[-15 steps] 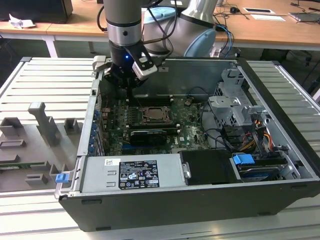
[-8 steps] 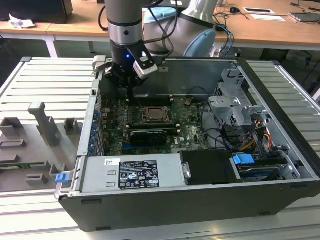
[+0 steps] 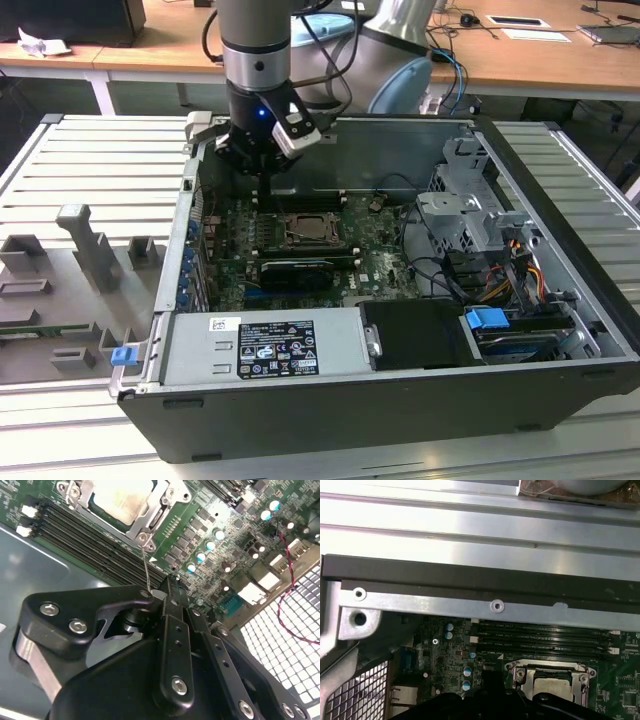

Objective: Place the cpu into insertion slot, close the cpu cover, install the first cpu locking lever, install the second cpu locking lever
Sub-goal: 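Install the first cpu locking lever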

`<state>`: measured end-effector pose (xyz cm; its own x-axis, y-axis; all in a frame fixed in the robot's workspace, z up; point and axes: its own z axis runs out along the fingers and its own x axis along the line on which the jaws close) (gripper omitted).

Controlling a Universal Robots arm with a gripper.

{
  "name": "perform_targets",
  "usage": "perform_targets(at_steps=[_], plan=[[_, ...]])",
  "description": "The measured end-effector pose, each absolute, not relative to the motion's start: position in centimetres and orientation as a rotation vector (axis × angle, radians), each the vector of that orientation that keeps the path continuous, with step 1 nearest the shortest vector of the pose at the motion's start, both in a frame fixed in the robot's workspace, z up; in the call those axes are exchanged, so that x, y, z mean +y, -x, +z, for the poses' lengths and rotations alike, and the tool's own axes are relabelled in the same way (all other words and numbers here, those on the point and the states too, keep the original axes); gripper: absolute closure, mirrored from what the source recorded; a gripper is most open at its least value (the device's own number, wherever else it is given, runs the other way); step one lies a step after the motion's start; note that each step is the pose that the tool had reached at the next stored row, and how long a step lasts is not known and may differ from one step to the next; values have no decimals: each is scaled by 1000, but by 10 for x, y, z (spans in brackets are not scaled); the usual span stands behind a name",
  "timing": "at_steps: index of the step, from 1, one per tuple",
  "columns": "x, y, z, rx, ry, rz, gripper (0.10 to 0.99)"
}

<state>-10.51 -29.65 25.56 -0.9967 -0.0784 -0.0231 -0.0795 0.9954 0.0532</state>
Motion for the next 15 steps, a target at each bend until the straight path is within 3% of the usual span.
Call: perform_targets(at_steps=[15], plan=[[-296, 78, 255, 3118, 123, 84, 980]])
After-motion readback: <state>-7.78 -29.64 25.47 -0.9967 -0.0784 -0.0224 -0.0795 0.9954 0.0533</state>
